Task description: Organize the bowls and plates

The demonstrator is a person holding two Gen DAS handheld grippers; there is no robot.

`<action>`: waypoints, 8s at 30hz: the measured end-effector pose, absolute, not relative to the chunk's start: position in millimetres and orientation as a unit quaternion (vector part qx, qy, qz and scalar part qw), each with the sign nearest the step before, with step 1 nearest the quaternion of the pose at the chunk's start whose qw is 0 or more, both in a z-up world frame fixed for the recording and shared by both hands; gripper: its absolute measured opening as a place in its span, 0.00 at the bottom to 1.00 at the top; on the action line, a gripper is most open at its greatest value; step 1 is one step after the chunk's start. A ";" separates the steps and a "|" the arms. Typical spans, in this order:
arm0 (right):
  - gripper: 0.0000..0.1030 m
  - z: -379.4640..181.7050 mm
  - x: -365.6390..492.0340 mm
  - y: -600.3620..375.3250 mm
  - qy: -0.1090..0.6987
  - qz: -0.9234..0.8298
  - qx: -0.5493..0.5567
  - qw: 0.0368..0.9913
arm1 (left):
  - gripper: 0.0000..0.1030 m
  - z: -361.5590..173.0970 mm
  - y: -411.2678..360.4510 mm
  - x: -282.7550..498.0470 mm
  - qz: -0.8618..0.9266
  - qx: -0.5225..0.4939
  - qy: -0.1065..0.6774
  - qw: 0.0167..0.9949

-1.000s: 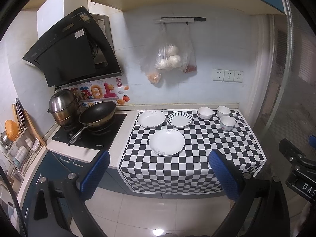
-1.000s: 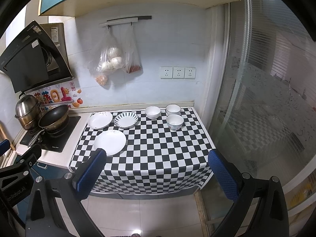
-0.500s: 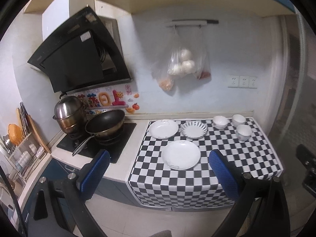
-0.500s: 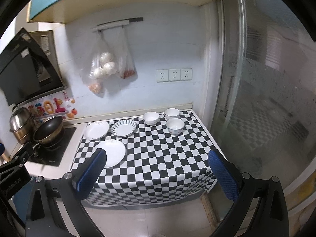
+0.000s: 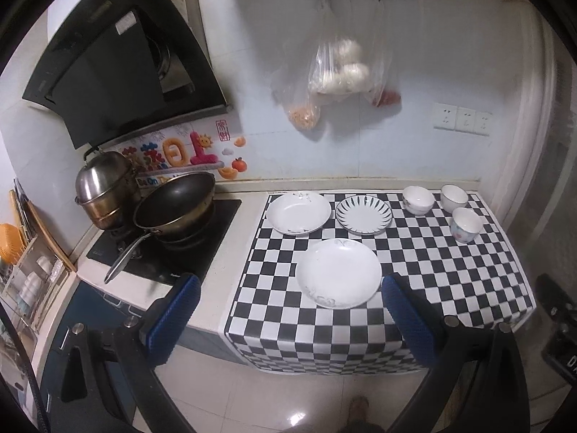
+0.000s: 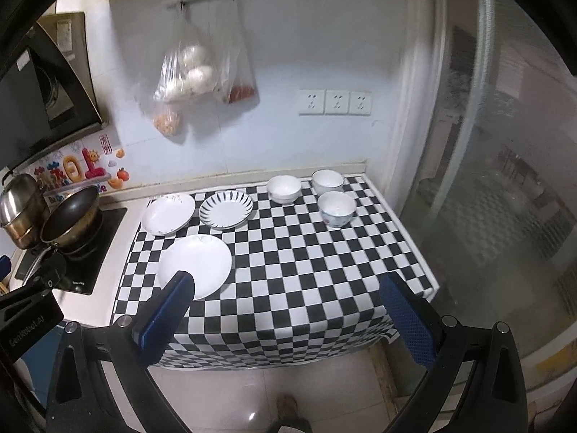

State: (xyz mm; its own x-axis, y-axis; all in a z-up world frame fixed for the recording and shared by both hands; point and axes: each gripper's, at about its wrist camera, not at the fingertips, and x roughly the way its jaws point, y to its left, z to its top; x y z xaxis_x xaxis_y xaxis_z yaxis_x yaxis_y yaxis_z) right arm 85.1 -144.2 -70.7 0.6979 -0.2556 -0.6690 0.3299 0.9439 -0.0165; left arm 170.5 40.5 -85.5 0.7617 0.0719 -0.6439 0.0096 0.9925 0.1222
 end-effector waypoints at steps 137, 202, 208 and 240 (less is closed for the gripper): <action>0.26 -438.0 425.7 -319.4 0.705 0.012 0.198 0.681 | 0.34 -408.7 -32.3 466.3 -0.118 0.021 0.738 0.664; 0.17 -370.2 752.3 -87.2 0.712 0.176 0.080 0.675 | 0.25 -359.4 206.9 647.8 -0.020 -0.147 0.647 0.748; 0.17 -341.0 723.7 -105.7 0.696 0.174 0.097 0.690 | 0.25 -331.7 185.7 627.9 -0.037 -0.132 0.637 0.758; 0.15 -366.5 451.5 -301.9 0.687 0.098 0.186 0.696 | 0.25 -364.8 -13.9 481.5 -0.126 -0.011 0.700 0.703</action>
